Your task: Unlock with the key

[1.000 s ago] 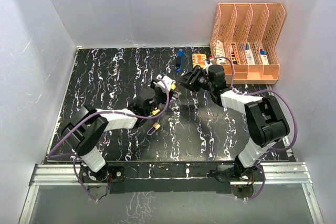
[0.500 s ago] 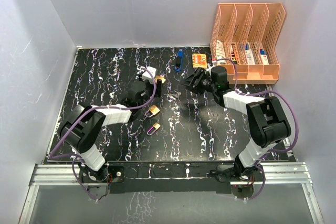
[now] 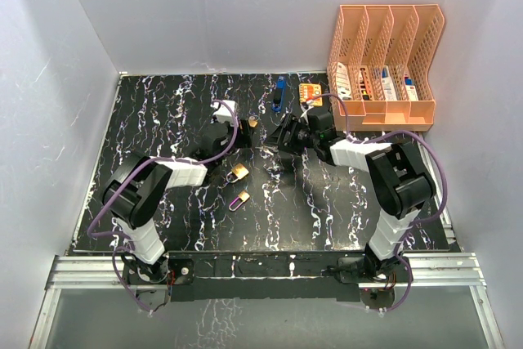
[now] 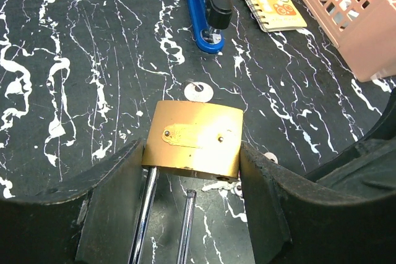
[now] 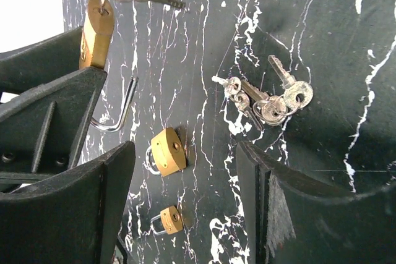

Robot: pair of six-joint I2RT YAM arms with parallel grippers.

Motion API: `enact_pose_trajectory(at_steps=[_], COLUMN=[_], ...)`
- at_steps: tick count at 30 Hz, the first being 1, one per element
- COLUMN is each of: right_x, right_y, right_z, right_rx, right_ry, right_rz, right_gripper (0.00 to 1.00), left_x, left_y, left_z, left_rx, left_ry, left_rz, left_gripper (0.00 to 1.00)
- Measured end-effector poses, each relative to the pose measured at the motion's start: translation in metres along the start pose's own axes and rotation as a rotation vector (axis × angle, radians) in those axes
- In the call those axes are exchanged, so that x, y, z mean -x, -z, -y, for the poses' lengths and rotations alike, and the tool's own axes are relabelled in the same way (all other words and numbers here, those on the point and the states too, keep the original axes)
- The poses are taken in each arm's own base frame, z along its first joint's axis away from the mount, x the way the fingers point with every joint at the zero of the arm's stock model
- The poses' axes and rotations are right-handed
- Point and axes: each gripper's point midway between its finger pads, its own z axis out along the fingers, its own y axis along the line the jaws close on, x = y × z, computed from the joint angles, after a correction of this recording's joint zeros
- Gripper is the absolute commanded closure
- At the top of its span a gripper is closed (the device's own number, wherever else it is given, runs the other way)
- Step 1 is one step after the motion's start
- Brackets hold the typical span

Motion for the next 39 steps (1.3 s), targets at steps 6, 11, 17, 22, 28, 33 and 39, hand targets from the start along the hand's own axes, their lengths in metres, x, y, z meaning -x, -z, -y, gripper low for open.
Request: enact_pose_trajectory(at_steps=[6,11,17,22,28,33,39], right_x=[-0.003,0.004,0.001,-0.002,-0.002,-0.004,-0.012], right_y=[-0.007,-0.019,-0.041,-0.06,-0.075,-0.084,-0.092], right_z=[-0.007,-0.017,-0.022,-0.02,-0.021,-0.025,-0.021], right_rx=[-0.006,-0.024,-0.055,-0.087,-0.095,-0.077,-0.071], right_ry=[0.031,0.056,0.065,0.066,0.066,0.059,0.036], right_rz=[-0.005,0.006,-0.006,-0.021,-0.029,-0.042,-0.069], right_gripper=[0.35,0.35,0.34,0.34,0.34,0.34,0.34], left_x=[0.003,0.004,0.018,0.037,0.041,0.044,0.045], left_y=[-0.002,-0.003,-0.009,-0.014,-0.016,-0.016,-0.016], left_z=[-0.011,-0.022,-0.022,-0.016,-0.014,-0.012,-0.01], left_rx=[0.029,0.059,0.072,0.06,0.056,0.05,0.044], left_ry=[0.048,0.093,0.141,0.173,0.204,0.236,0.256], left_rz=[0.007,0.009,0.029,0.067,0.076,0.088,0.09], left_gripper=[1.0,1.0,1.0,1.0,1.0,1.0,1.0])
